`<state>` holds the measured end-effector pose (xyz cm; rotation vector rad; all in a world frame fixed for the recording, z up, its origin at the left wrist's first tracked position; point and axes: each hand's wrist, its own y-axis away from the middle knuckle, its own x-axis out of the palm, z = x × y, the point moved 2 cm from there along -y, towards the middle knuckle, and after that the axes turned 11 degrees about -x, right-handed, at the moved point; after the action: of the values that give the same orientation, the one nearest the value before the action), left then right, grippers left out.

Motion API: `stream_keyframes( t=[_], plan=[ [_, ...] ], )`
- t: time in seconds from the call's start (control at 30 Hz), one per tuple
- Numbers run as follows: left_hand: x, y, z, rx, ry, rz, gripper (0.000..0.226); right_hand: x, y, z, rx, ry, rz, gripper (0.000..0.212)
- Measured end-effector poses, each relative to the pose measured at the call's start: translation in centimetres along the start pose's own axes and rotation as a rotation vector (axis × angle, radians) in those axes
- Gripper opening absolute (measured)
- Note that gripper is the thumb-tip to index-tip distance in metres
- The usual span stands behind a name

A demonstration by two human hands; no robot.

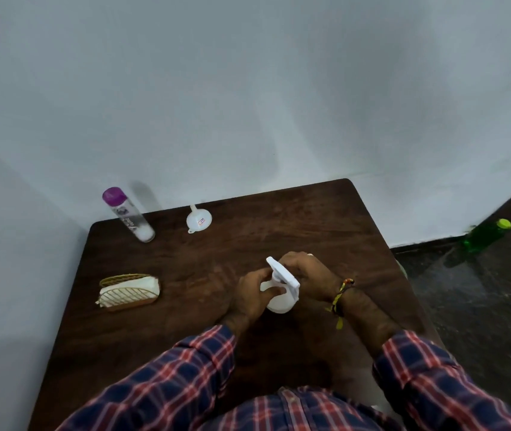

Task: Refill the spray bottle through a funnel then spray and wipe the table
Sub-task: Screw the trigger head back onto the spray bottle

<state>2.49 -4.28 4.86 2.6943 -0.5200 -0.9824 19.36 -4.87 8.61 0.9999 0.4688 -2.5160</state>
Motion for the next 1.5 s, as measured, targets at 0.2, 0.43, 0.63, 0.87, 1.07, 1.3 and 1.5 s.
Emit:
stream_keyframes(
  t=[0.2,0.43,0.63,0.87,1.07,1.3,1.5],
  plan=[
    [0.0,0.1,0.0,-0.041,0.008,-0.038,0.03,0.6,0.0,-0.5,-0.043,-0.019,-0.037,0.013],
    [0.5,0.5,0.6,-0.044,0.068,-0.046,0.032,3.9,1.9,-0.8,0.118,-0.028,-0.36,0.014],
    [0.1,0.5,0.3,-0.004,0.095,-0.043,0.023,4.8,2.1,0.2,0.175,-0.071,-0.429,0.017],
    [-0.1,0.5,-0.1,-0.01,0.085,-0.037,0.015,5.1,2.9,-0.2,0.181,-0.047,-0.424,0.037],
    [-0.3,0.8,-0.6,-0.007,0.079,-0.035,0.018,4.7,2.7,0.8,0.252,-0.077,-0.55,0.017],
    [-0.5,2.0,-0.5,0.015,0.037,-0.04,0.02,5.8,3.3,1.0,0.198,-0.1,-0.459,0.033],
    [0.0,1.9,-0.3,-0.066,0.103,-0.042,0.022,5.0,3.2,0.9,0.334,-0.18,-0.558,0.037]
  ],
)
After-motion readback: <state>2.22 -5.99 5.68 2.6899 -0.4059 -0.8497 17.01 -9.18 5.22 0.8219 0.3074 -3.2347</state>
